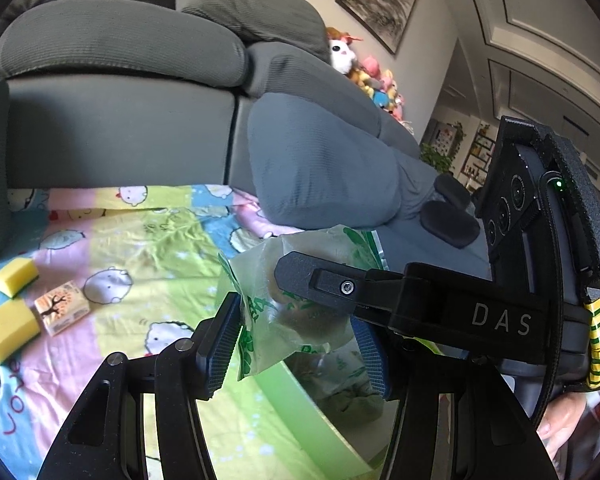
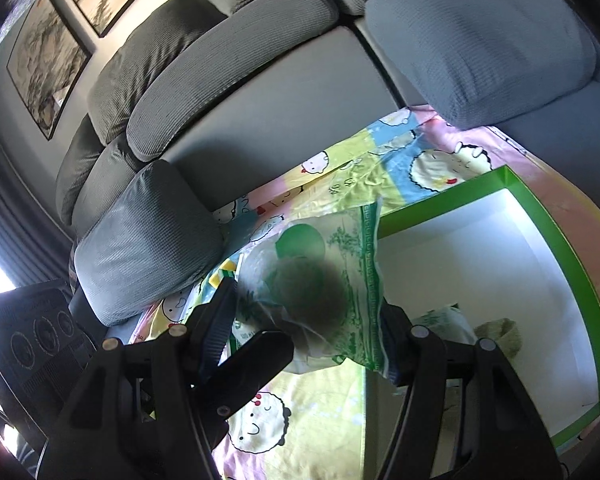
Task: Organize objects
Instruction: 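Lift the bag with the right tool and carry it over the white box, then lower the bag into the box and open the right tool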
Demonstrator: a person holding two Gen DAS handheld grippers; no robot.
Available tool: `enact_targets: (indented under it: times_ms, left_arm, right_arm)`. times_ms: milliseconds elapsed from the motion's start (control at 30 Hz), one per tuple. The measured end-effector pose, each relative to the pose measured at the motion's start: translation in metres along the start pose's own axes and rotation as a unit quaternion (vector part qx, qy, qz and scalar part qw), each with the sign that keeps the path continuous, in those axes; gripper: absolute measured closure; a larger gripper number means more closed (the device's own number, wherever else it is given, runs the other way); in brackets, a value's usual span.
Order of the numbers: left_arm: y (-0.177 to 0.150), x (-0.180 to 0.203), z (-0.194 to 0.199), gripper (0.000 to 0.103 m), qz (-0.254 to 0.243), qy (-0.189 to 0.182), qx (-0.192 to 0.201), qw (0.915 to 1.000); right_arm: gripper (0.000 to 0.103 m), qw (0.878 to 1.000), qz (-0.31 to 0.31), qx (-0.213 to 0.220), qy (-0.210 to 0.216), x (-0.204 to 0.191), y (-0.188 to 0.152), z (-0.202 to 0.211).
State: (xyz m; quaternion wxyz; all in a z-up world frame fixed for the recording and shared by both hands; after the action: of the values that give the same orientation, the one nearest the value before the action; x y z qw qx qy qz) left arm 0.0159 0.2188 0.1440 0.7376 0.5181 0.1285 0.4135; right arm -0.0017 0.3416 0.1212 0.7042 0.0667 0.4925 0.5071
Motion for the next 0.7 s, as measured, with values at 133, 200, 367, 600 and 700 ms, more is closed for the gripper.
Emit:
enact_targets:
  times_ms: [133, 200, 367, 600, 700]
  left_arm:
    - [0.001, 0.013, -0.01, 0.047, -0.006, -0.002, -0.009, 0.9999]
    - [0.001, 0.018, -0.016, 0.047, -0.007, -0.002, -0.014, 0.9999]
    - [-0.001, 0.027, -0.031, 0.047, -0.007, -0.005, -0.026, 0.9996]
    - [-0.003, 0.036, -0.052, 0.047, -0.009, -0.006, -0.049, 0.9988]
    - [-0.006, 0.038, -0.059, 0.047, -0.006, -0.009, -0.055, 0.9985]
  right_arm:
    - [0.041, 1.0, -0.016, -0.001, -0.004, 0.014, 0.003, 0.002]
    - [0.041, 1.0, -0.024, -0.003, -0.005, 0.022, 0.005, 0.002]
    - [0.041, 0.999, -0.049, -0.01, -0.009, 0.041, 0.009, -0.001]
    - [0.041, 0.997, -0.067, -0.011, -0.023, 0.058, 0.011, -0.003]
    - [0.041, 0.997, -0.074, -0.015, -0.032, 0.064, 0.011, -0.006]
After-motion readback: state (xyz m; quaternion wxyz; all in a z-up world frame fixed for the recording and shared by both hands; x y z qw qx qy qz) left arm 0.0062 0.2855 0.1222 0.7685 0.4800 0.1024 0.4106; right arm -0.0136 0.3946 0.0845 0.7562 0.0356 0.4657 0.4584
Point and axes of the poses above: each gripper's, at about its wrist camera, not at the fingertips, and z roughly against the way its jaws point, x to its right, y to its top, the point moved 4 cm from there along -z, roughly the way its jaws point, and after that the axes turned 7 degrees about -z, right-handed, at the moved point
